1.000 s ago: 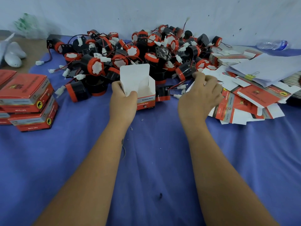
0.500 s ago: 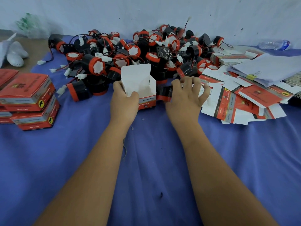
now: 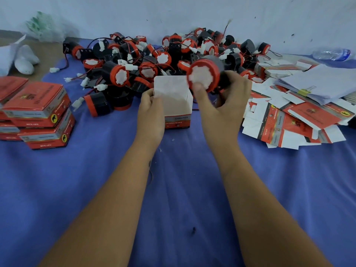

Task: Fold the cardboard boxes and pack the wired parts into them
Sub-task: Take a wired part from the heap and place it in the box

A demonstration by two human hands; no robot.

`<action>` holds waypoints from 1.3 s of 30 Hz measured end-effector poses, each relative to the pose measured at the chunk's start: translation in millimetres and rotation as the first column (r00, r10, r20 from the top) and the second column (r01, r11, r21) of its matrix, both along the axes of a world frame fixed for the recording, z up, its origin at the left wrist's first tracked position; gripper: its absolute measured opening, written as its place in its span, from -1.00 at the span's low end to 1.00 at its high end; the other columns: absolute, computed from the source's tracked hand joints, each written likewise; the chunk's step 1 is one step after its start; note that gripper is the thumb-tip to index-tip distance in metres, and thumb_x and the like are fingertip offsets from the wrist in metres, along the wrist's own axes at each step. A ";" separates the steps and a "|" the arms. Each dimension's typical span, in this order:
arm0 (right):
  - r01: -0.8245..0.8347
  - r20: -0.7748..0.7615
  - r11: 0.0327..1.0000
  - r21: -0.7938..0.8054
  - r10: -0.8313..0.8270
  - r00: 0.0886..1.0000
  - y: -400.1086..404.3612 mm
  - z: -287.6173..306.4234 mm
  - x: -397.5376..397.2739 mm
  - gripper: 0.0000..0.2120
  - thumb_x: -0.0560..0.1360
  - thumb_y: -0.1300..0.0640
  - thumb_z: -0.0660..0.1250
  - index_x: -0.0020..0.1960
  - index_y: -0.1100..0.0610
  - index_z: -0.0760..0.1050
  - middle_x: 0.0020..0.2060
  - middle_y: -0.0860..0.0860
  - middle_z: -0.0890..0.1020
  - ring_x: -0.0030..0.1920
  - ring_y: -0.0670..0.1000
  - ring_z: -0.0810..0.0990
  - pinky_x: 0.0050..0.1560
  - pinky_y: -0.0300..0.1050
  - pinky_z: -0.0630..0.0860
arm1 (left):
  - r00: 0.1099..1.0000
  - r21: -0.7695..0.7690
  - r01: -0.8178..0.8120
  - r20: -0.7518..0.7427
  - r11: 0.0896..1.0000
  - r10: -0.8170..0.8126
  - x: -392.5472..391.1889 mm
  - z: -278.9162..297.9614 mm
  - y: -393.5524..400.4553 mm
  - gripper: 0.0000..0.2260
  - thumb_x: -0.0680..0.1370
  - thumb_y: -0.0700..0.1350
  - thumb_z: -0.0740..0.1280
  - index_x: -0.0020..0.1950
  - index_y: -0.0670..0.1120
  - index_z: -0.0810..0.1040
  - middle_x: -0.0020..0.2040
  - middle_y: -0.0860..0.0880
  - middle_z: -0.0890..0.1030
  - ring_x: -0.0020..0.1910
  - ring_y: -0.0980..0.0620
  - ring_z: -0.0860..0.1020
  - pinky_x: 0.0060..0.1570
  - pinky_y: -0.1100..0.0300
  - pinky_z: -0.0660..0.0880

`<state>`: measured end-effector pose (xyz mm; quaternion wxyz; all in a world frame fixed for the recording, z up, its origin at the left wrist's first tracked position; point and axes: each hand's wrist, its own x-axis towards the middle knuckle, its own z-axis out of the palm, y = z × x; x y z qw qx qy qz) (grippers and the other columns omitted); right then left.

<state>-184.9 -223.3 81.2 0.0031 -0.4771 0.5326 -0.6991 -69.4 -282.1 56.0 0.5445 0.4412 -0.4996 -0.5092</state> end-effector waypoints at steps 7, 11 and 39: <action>-0.080 -0.174 0.970 0.229 0.122 0.977 -3.8 -12.7 17.6 -0.50 0.42 -0.06 0.49 0.26 0.07 0.42 0.11 -0.10 0.51 0.02 -0.18 0.46 -0.05 -0.43 0.42 | 0.997 -0.065 0.058 0.061 0.996 -0.054 1.1 -4.2 3.1 -0.73 0.67 -0.01 0.17 0.33 0.04 0.51 0.18 0.08 0.63 0.17 0.10 0.59 0.14 0.15 0.54; 0.073 -0.324 0.952 0.298 0.029 0.946 -9.3 -17.7 7.9 -0.73 0.54 -0.02 0.38 -0.01 0.21 0.51 0.08 0.05 0.50 -0.12 -0.22 0.31 -0.20 -0.29 0.35 | 0.988 -0.086 0.067 0.146 0.994 -0.054 0.6 -2.7 2.7 -0.61 0.60 -0.31 0.19 0.39 -0.03 0.48 0.19 0.04 0.62 0.18 0.07 0.58 0.14 0.15 0.57; 0.411 -0.711 0.766 0.495 0.085 0.698 -2.5 -9.0 10.0 -0.54 0.60 -0.16 0.12 0.39 0.07 0.29 0.21 0.07 0.40 0.02 0.12 0.50 -0.21 -0.06 0.32 | 0.995 -0.039 0.074 0.070 0.997 -0.071 -0.5 -3.1 3.1 -0.67 0.55 -0.23 0.34 0.31 -0.05 0.54 0.09 0.03 0.66 0.02 0.14 0.63 -0.11 0.27 0.58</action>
